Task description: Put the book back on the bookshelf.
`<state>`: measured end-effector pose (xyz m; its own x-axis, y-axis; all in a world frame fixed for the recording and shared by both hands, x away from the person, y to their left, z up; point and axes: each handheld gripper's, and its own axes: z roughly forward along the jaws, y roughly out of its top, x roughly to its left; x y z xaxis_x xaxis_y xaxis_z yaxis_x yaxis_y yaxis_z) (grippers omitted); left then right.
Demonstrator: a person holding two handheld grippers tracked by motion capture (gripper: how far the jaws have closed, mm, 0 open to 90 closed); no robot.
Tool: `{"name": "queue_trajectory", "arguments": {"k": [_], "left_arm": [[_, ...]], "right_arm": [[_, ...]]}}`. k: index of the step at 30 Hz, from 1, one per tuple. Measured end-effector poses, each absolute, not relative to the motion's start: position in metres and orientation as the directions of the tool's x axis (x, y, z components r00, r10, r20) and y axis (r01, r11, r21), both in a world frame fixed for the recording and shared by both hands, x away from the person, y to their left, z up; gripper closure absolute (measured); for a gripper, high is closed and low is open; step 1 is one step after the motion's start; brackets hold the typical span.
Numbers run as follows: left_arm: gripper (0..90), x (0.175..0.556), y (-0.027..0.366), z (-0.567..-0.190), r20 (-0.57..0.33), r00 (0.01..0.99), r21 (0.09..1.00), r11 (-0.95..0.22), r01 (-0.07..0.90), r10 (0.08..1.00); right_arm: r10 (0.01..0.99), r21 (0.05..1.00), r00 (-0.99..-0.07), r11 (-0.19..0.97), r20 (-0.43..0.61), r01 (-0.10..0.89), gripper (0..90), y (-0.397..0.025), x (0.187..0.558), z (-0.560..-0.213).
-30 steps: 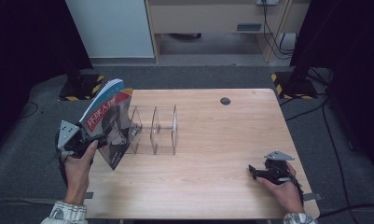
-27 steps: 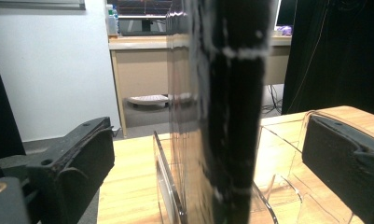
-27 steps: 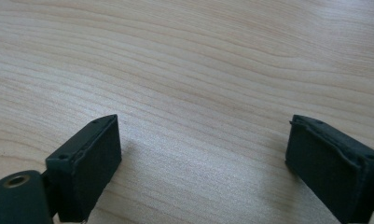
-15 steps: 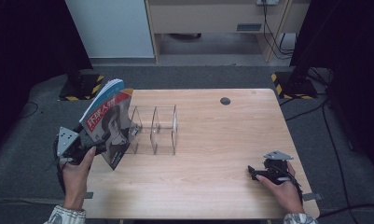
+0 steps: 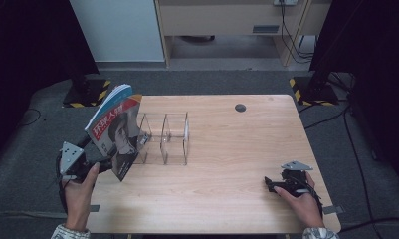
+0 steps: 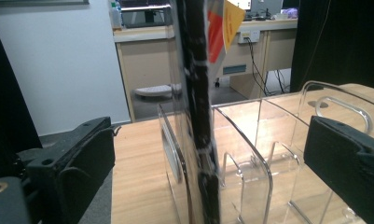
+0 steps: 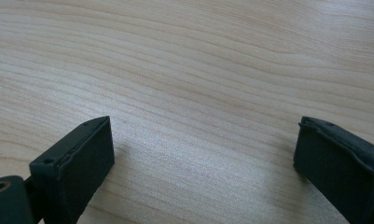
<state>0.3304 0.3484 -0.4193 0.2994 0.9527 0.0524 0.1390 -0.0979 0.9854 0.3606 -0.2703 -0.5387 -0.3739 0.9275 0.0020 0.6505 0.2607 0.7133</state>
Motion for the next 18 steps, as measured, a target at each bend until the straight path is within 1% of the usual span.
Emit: {"name": "queue_trajectory", "arguments": {"k": [18], "left_arm": [[1.7,0.317,0.342,-0.428,0.061,0.309,0.979,-0.117,0.167,0.949]], "right_arm": [[0.927,0.711,-0.374,0.262,0.002,0.652,4.7,-0.270,0.361,-0.539]]}}
